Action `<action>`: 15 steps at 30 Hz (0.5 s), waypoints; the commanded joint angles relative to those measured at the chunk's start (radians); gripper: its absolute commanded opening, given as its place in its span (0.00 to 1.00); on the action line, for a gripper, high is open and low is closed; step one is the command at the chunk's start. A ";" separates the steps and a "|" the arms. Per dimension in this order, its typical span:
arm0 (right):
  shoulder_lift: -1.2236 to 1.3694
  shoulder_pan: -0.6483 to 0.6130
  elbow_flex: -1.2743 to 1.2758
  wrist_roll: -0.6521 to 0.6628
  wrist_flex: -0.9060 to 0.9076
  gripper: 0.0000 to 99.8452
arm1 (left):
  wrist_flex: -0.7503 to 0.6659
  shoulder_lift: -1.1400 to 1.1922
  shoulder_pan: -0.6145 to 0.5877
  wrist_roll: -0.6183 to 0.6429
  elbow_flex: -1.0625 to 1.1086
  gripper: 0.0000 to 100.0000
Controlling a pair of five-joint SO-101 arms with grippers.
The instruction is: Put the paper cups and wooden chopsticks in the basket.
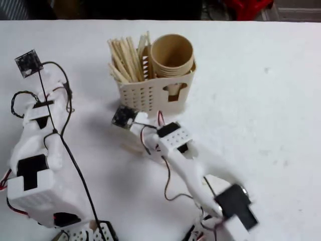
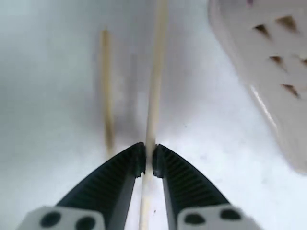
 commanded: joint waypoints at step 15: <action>-0.917 0.007 0.101 -0.235 -0.054 0.02 | -0.003 -0.010 0.005 -0.009 -0.040 0.09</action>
